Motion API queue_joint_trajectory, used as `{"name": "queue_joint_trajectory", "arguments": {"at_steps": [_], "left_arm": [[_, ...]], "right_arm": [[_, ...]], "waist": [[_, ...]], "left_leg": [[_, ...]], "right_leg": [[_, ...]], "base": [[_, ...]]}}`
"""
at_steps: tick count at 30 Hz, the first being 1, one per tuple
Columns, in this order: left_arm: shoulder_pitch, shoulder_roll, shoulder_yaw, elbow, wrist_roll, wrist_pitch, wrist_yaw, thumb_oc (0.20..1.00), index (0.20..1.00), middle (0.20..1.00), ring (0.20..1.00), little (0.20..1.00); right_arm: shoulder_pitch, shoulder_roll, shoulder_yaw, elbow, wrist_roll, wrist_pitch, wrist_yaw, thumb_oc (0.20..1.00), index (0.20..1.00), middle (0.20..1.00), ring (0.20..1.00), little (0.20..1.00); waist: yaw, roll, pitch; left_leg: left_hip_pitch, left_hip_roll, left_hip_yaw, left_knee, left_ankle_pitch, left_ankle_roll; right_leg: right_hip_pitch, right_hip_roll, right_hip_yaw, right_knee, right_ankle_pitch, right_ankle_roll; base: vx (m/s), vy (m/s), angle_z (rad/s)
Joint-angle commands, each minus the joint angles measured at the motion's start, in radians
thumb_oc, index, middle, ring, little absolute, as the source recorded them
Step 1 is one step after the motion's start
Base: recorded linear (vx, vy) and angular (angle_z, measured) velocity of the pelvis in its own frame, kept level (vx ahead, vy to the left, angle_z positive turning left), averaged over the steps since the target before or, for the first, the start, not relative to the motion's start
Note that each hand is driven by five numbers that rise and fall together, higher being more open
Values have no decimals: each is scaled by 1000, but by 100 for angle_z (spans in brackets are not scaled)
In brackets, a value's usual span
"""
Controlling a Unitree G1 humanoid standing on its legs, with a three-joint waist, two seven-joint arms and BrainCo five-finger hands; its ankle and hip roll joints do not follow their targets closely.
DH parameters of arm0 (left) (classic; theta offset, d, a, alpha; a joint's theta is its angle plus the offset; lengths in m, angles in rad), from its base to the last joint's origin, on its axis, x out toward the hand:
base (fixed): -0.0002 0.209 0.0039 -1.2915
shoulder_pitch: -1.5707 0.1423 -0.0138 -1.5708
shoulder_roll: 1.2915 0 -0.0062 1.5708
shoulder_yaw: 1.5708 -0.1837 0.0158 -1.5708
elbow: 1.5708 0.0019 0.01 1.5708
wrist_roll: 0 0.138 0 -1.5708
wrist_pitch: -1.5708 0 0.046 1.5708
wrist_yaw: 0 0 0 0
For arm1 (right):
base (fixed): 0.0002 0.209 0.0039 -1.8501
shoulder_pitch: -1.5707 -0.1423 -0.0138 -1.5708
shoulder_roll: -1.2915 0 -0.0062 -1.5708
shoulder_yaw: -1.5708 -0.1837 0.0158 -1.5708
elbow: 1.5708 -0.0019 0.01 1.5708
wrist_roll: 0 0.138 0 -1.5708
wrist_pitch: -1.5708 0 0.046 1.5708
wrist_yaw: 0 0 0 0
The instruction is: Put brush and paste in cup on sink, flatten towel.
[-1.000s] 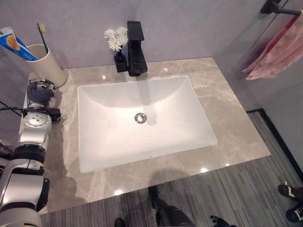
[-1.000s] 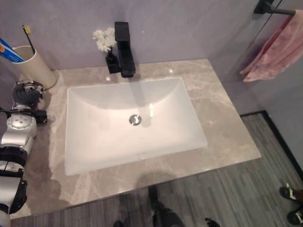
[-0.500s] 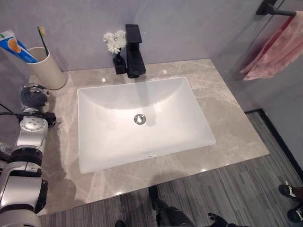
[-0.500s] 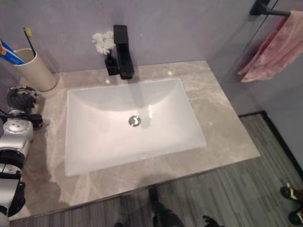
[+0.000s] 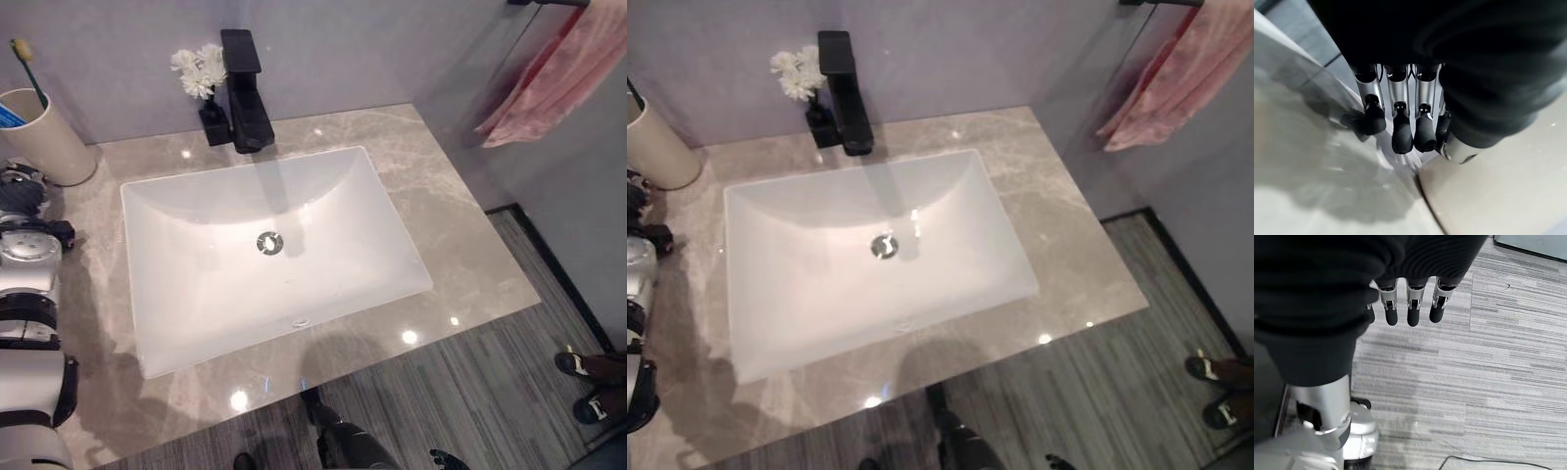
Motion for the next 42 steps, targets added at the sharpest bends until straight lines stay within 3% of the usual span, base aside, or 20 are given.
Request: {"name": "queue_joint_trajectory", "arguments": {"at_steps": [1,5,11,27,32,42], "left_arm": [[-92,85,-31,23,32,-42,-23,200,200,200,200,200],[-140,107,-64,30,37,-47,-21,200,200,200,200,200],[-135,85,-150,-48,134,-71,-46,200,200,200,200,200],[-97,-7,-184,-242,213,-91,-32,200,200,200,200,200],[-77,-30,-149,-248,239,-70,-1,200,200,200,200,200],[120,-59,54,-316,227,-41,51,200,200,200,200,200]], "right_arm": [[-43,-47,-18,-11,57,-22,2,1000,1000,1000,1000,1000],[-35,-41,-13,-5,59,-20,6,1000,1000,1000,1000,1000],[-33,-44,-15,36,39,-22,6,1000,1000,1000,1000,1000],[-36,-51,-25,-13,48,-42,2,1000,1000,1000,1000,1000],[-33,-45,-29,3,37,-35,-4,1000,1000,1000,1000,1000],[-10,-39,-73,73,-6,-2,-1,1000,1000,1000,1000,1000]], "waist": [[-23,40,62],[-26,30,54],[-27,39,53],[-37,43,56],[-35,42,54],[15,65,12]], "left_leg": [[-57,34,-24,5,102,-17],[-78,40,-18,5,111,-20],[-88,37,-35,5,111,-22],[-94,43,-39,5,109,-25],[-87,43,-33,5,108,-25],[-31,23,-76,5,97,-14]], "right_leg": [[95,-12,-17,0,-74,110],[74,-7,-11,0,-68,112],[60,-20,-12,0,-71,111],[48,-20,-18,0,-69,116],[52,-19,-17,0,-68,118],[132,-56,-60,0,-86,118]], "base": [[-17,-38,-31],[17,-16,-14],[16,13,1],[0,0,0],[5,-8,-4],[29,8,6]]}}
